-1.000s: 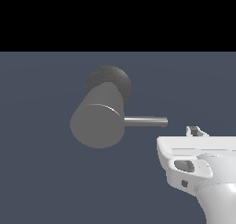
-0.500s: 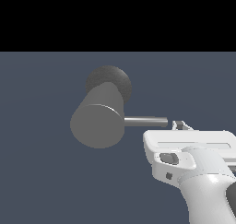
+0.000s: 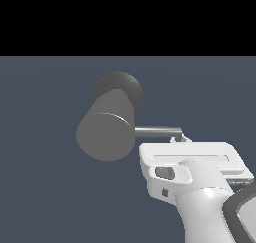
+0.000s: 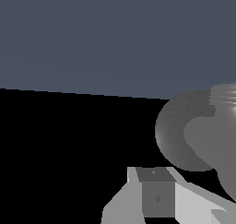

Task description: Turn on the faucet by rotating a designated handle.

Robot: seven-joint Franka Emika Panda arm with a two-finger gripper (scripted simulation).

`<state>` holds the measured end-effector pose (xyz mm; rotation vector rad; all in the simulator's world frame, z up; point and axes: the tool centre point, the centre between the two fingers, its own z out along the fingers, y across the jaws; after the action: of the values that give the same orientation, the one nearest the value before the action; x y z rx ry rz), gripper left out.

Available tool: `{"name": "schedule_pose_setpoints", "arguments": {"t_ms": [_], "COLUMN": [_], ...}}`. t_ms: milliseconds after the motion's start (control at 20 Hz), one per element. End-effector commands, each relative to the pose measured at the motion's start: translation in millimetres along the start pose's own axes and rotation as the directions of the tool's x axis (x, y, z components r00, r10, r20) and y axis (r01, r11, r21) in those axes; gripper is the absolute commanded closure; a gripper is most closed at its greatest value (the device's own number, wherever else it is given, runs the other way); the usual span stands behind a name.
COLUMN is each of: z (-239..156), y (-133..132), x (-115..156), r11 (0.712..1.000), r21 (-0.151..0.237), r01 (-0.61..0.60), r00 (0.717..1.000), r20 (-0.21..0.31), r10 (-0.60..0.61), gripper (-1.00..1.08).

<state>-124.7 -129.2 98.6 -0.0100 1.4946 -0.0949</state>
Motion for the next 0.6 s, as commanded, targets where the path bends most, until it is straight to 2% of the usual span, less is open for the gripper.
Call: {"name": "schedule_pose_setpoints", "arguments": {"t_ms": [0, 250, 550], "z": [-4, -10, -12], "y": [9, 18, 21], "x": [7, 18, 19], "r11": [1.0, 0.998, 0.998], "r21": [-0.008, -0.023, -0.031], "r01": [-0.02, -0.052, -0.058], "r00": [1.0, 0.997, 0.996], "r20": [-0.024, -0.067, -0.076], "r10": [0.02, 0.05, 0.055], "gripper": [1.08, 1.08, 1.08]}}
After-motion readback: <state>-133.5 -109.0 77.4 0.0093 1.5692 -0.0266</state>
